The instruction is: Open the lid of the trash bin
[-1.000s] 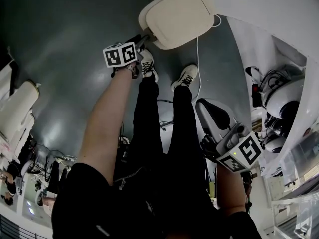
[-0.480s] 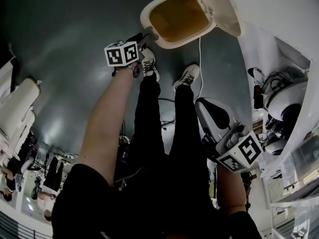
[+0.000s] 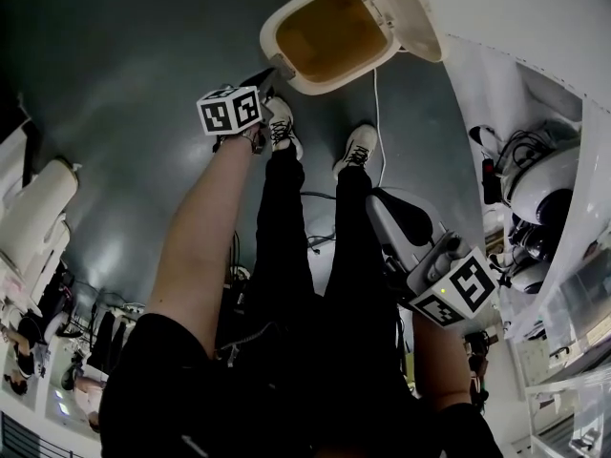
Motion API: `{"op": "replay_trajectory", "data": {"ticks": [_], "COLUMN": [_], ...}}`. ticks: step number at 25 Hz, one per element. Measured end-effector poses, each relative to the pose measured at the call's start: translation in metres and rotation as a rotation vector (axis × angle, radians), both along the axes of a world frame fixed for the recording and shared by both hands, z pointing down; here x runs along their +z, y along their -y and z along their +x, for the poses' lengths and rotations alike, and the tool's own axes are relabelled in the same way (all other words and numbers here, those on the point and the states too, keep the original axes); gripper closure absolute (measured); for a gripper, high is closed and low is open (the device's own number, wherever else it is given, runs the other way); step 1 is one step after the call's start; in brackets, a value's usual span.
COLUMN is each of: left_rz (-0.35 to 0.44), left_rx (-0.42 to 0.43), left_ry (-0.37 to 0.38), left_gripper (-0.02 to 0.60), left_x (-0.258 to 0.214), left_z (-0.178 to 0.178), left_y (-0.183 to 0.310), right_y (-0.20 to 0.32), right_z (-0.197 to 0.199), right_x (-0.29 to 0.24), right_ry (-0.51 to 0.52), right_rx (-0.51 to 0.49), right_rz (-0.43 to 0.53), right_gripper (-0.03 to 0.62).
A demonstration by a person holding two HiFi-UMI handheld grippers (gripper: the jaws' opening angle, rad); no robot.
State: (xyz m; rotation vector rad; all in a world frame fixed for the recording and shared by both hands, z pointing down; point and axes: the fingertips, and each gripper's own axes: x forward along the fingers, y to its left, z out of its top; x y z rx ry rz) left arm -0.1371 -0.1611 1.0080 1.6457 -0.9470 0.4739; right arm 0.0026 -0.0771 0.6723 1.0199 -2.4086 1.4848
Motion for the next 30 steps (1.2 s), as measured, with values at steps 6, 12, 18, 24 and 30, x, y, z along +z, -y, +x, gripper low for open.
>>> {"op": "replay_trajectory", "data": {"ticks": [6, 12, 18, 24, 30], "left_rz": [0.004, 0.11, 0.325, 0.524, 0.679], "left_rx": [-0.027, -0.013, 0.117, 0.173, 0.211], "left_ry": [0.004, -0.065, -0.129, -0.177, -0.248], "left_gripper": [0.579, 0.579, 0.58, 0.58, 0.58], "left_x": [-0.031, -0.123, -0.268, -0.425, -0.549], "left_z": [0.003, 0.016, 0.047, 0.064, 0.072], "left_y": [-0.003, -0.007, -0.006, -0.034, -0.055], "right_y": [-0.001, -0.004, -0.003, -0.023, -0.02], "right_z": [0.016, 0.029, 0.041, 0.047, 0.044], "right_x": [-0.028, -0.084, -0.148, -0.219, -0.278], "right_ry": [-0.008, -0.011, -0.002, 0.012, 0.042], "right_rx": [0.001, -0.017, -0.036, -0.049, -0.085], "right_rz": [0.061, 0.148, 0.279, 0.372, 0.499], "right_gripper": [0.586, 0.586, 0.586, 0.586, 0.586]}}
